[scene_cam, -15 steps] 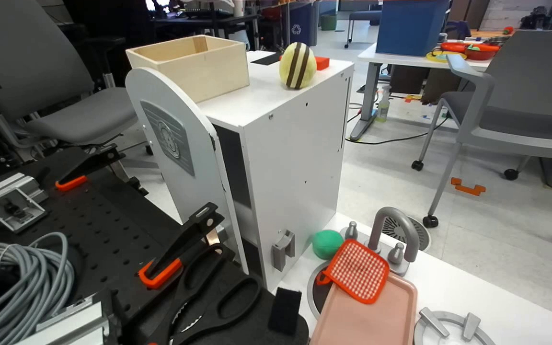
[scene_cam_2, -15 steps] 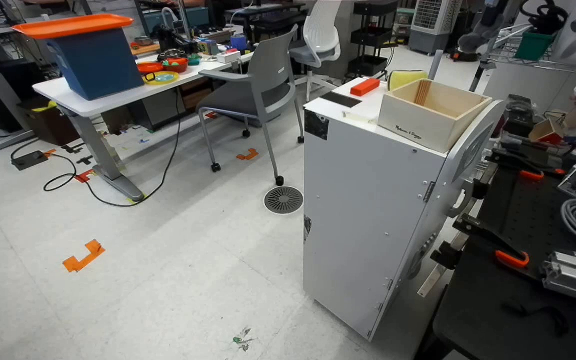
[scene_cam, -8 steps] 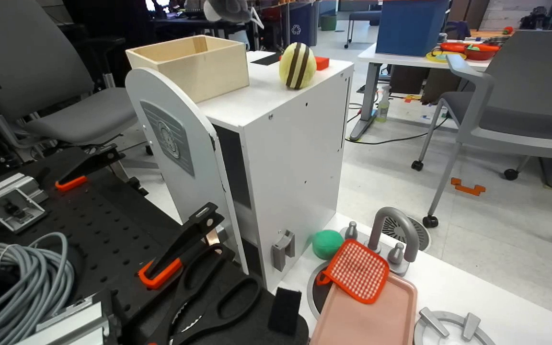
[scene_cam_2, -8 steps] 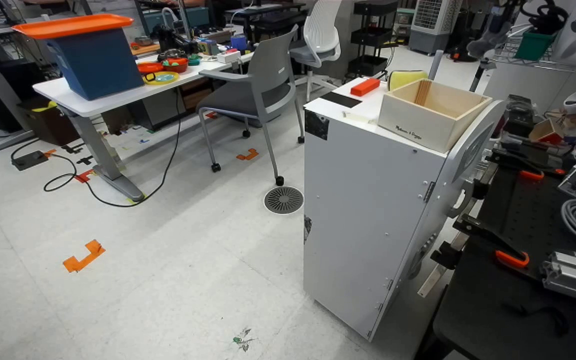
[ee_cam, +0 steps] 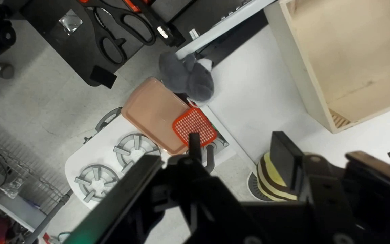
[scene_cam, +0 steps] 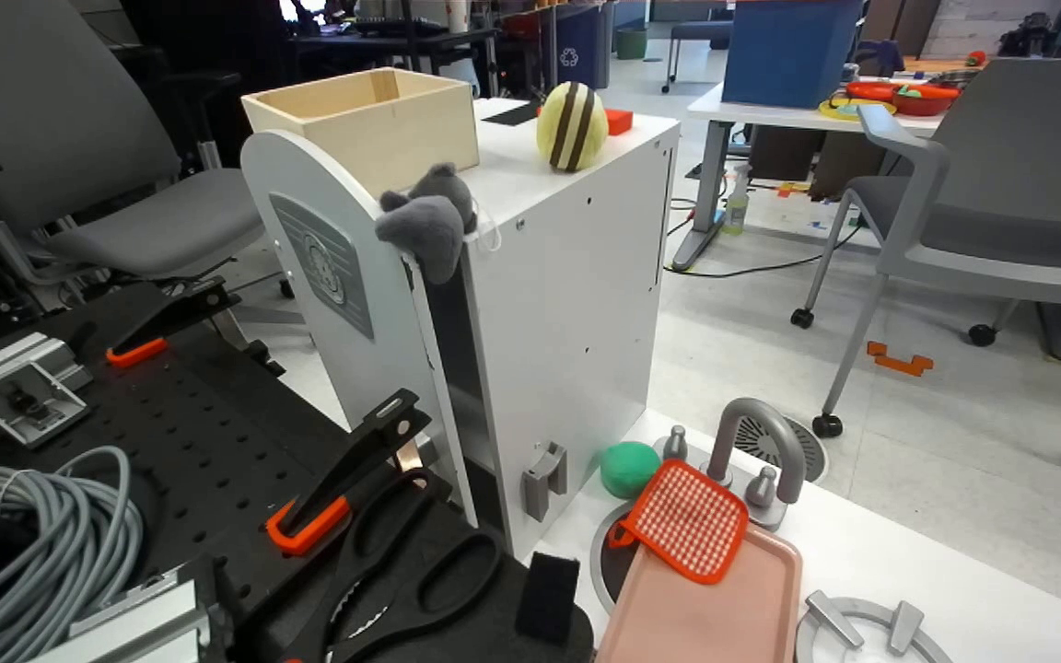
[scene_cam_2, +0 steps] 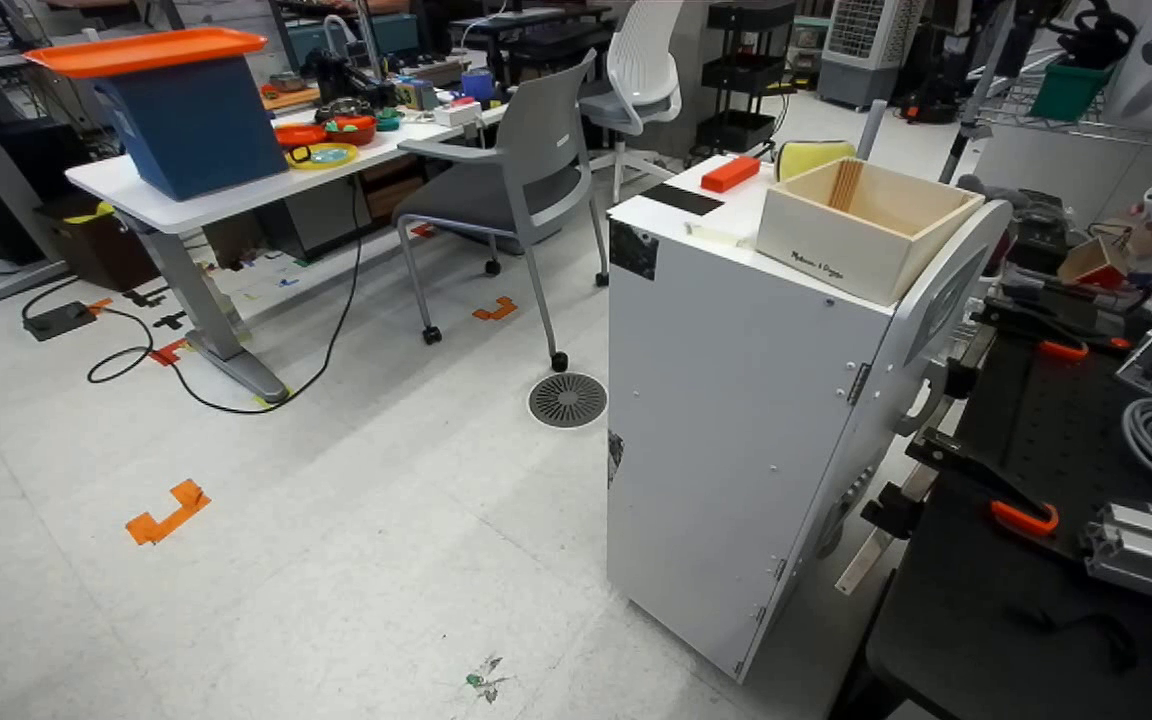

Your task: Remove the grey toy from the wooden box and put it on the top of the cabinet

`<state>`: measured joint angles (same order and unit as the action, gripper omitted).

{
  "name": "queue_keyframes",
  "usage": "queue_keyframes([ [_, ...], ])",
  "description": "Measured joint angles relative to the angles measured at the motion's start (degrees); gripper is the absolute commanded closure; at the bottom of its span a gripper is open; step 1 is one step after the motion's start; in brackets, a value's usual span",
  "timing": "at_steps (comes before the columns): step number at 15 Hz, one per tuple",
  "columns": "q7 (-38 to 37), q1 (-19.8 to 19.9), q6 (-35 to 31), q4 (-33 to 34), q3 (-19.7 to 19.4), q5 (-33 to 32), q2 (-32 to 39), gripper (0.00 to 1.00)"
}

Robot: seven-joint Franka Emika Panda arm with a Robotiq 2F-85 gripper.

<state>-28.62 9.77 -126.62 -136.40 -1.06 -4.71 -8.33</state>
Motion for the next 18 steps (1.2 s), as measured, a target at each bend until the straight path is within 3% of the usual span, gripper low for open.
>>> queue_keyframes([
  [1, 0.0, 0.0, 0.0, 0.1, 0.0, 0.0, 0.0, 0.04],
  [3, 0.0, -0.2, 0.0, 0.1, 0.0, 0.0, 0.0, 0.00],
  [18, 1.1, -4.7, 0.0, -0.6, 0.7, 0.1, -0.9, 0.00],
])
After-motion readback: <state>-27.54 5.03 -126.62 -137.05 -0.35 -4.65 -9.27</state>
